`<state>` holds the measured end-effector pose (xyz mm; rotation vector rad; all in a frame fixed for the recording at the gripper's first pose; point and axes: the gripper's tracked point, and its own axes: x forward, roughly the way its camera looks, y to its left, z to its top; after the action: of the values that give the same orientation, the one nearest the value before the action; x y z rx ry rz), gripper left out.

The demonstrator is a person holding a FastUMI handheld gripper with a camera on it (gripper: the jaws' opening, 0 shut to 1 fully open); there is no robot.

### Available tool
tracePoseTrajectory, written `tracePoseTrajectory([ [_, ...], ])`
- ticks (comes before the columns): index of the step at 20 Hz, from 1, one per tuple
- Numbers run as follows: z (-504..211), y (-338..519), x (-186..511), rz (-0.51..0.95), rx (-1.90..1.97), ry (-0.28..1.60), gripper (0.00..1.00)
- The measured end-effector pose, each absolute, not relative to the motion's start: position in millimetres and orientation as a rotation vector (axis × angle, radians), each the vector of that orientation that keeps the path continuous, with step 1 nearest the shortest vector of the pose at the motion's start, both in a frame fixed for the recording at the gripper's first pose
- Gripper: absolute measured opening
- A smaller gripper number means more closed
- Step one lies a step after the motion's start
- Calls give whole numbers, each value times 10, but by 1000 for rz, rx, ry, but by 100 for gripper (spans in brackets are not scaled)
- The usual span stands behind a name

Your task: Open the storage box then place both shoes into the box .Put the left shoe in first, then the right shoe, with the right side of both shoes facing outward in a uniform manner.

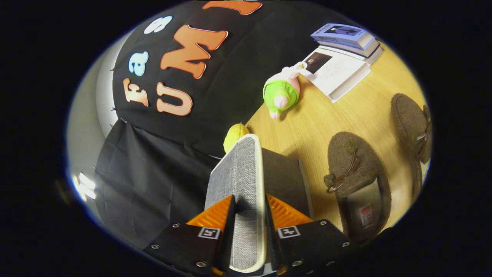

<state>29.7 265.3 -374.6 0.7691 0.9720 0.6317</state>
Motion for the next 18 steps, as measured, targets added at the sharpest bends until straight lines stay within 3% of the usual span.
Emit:
tracePoseTrajectory([
  [2,-3609,2679,300,630,769,947,10],
  [3,-3568,2703,278,632,733,942,2],
  [18,-2274,3725,12,798,543,810,1],
])
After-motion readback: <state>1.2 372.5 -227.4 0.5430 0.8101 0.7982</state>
